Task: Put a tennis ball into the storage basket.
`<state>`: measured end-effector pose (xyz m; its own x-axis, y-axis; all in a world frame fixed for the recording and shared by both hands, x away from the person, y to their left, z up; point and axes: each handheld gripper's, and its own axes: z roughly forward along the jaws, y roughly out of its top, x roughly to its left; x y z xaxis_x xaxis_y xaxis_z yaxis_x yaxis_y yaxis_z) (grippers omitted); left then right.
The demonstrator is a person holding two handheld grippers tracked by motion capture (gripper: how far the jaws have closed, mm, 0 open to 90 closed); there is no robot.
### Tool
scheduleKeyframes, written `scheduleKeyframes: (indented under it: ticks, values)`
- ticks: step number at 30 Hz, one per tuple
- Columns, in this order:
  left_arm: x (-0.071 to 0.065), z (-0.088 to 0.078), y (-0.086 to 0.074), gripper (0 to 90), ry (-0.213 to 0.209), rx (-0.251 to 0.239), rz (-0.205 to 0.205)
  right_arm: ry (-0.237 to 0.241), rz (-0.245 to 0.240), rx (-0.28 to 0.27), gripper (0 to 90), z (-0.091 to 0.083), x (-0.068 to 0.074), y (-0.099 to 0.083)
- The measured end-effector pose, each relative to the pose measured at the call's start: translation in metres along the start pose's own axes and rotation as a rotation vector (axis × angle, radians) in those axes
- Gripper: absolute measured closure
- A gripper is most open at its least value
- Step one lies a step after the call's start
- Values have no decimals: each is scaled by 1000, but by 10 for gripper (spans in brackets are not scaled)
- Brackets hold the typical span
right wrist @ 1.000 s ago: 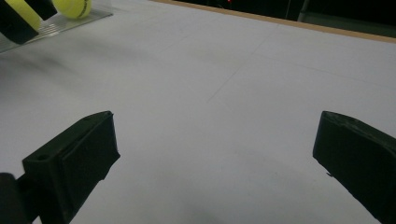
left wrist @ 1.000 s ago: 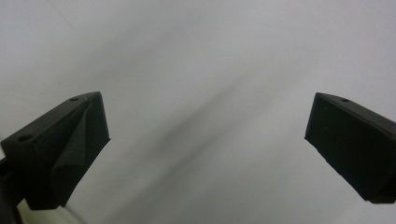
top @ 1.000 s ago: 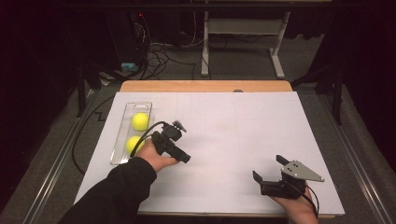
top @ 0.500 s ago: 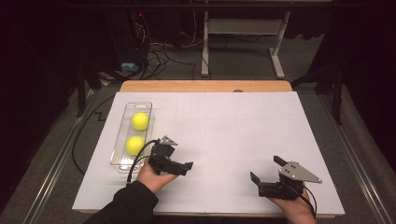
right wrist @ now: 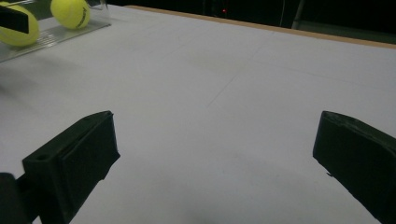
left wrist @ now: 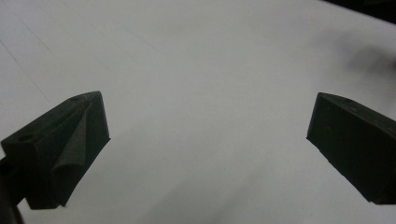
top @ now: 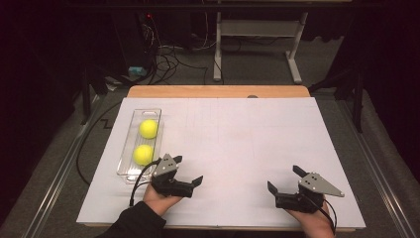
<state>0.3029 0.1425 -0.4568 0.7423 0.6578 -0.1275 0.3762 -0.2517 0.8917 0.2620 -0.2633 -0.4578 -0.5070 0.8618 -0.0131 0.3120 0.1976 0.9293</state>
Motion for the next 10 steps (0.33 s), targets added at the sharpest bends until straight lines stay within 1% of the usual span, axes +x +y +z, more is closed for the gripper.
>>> scheduleKeyframes:
  ticks: [1, 2, 4, 6, 8, 10]
  values:
    - [0, -3, 0, 0, -8, -25, -7, -3, 1, -5, 0, -1, 0, 0]
    - [0, -5, 0, 0, -17, -36, -13, -8, 10, -7, 0, -2, 0, -1]
    - [0, -9, -1, 0, -33, -42, -14, -17, 22, -17, 0, -4, 0, -2]
    - [-1, -10, -1, 0, -35, -44, -7, -24, 24, -28, 0, -7, -1, -3]
    - [0, -11, -1, 0, -48, -52, -14, -34, 29, -32, 0, -8, -2, -4]
    - [1, -11, -1, 0, -49, -52, -20, -43, 37, -34, 0, -8, -4, -4]
